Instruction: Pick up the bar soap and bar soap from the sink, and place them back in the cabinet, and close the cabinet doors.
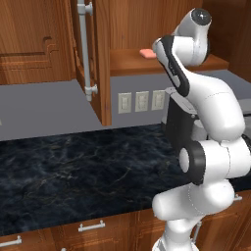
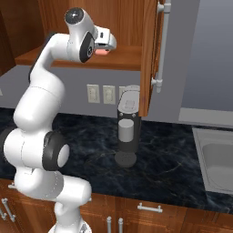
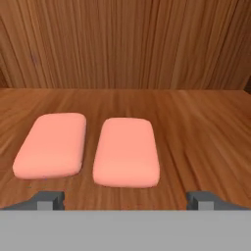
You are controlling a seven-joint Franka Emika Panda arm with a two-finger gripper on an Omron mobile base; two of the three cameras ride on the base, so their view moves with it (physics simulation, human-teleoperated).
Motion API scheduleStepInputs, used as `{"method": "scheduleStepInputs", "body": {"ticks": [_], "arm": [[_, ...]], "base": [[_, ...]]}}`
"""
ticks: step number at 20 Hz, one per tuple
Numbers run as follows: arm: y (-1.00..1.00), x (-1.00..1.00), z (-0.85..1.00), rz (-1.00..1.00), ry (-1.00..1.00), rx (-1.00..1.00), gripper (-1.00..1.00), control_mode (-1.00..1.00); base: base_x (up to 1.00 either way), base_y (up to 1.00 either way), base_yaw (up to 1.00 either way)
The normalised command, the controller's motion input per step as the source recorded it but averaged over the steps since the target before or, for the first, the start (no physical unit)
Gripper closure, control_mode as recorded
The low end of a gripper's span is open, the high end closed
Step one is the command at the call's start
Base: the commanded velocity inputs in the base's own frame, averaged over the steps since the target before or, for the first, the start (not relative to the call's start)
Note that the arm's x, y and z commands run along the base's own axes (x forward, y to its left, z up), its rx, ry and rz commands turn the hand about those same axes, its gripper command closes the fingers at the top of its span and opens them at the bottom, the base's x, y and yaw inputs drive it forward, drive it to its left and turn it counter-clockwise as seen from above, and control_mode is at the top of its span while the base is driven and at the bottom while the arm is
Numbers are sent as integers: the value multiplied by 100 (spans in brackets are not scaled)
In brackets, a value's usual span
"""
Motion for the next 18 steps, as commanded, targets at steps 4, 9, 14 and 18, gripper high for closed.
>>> {"method": "scheduleStepInputs", "body": {"ticks": [4,9,14,18], "arm": [[0,-36,0,0,0,0,-100,-100],[0,-35,0,0,-1,0,-100,-100],[0,-38,-1,0,-1,0,-100,-100],[0,-32,0,0,0,0,-100,-100]], "base": [[0,0,0],[0,0,0],[0,0,0],[0,0,0]]}}
